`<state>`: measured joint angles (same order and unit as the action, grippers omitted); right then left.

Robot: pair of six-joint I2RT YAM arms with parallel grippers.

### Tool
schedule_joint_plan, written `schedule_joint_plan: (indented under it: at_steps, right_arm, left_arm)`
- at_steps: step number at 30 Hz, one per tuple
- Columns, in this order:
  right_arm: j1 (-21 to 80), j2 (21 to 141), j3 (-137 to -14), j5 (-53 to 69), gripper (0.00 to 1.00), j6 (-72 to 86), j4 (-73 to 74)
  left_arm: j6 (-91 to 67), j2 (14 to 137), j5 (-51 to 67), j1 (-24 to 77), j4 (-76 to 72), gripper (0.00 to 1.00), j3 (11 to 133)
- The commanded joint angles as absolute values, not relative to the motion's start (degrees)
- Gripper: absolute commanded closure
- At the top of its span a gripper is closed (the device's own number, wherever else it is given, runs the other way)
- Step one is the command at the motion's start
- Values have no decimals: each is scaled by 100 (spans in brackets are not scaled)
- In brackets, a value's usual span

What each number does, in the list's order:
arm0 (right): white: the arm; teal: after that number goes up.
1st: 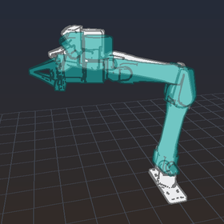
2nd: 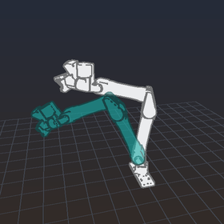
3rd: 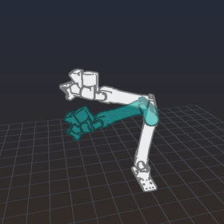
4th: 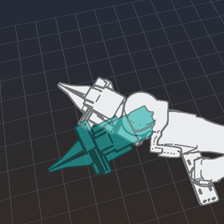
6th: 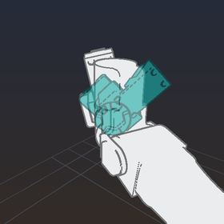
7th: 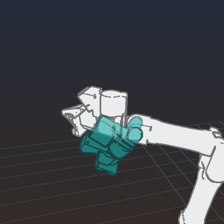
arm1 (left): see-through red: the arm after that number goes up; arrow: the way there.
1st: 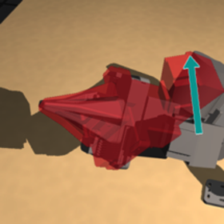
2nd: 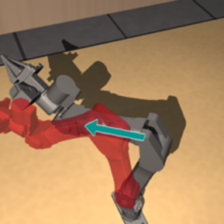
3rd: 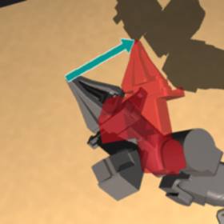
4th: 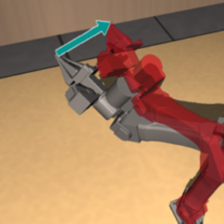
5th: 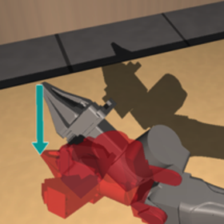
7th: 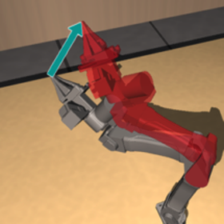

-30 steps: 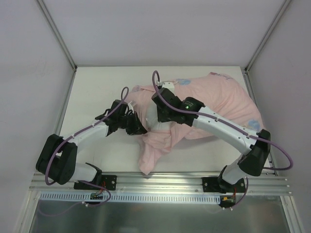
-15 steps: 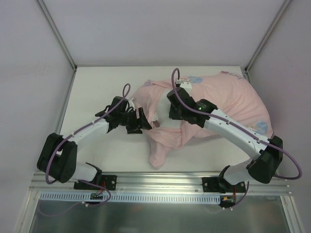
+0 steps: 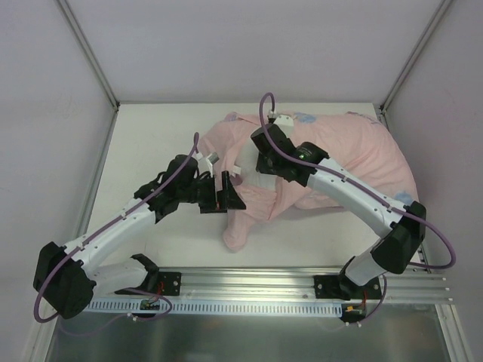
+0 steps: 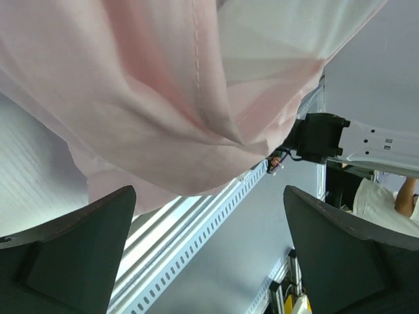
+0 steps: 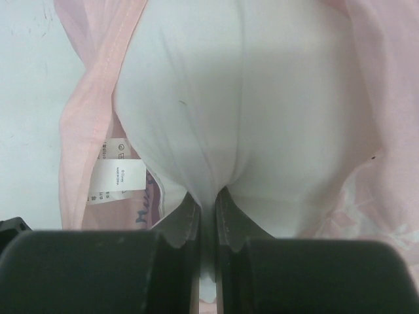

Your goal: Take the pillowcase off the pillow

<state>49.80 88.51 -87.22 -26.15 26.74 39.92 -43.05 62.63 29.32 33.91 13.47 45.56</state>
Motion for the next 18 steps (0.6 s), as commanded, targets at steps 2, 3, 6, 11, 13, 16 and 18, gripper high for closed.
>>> schedule_joint_plan:
  at_steps: [2,3,6,11,13,16,18]
  right_arm:
    - [4983,8763,-9220,-2707,99,2909,3577]
    - [4983,8763,-9220,-2698,99,2909,3577]
    - [4992,8728,-9220,-2681,99,2936,3577]
    - [4983,8666,-9229,-2724,99,2944,3586]
    - [4931,8631,-9281,-2725,99,2944,3595]
    - [4764,8561,-9377,-2716,99,2927,3603]
    - [4598,8526,-9457,-2725,99,2909,3612]
  left_arm:
    - [-4465,6372,2628,3560,1371,2,4799]
    - [-4474,6407,2558,3568,1328,3,4842]
    - [-4526,6670,2418,3586,1196,7,4886]
    - [-4614,6864,2233,3603,879,51,4703]
    - [-4640,6908,2276,3612,844,67,4597]
    - [-4702,6803,2338,3612,730,94,4246]
    - [-4693,6680,2408,3621,668,100,3956]
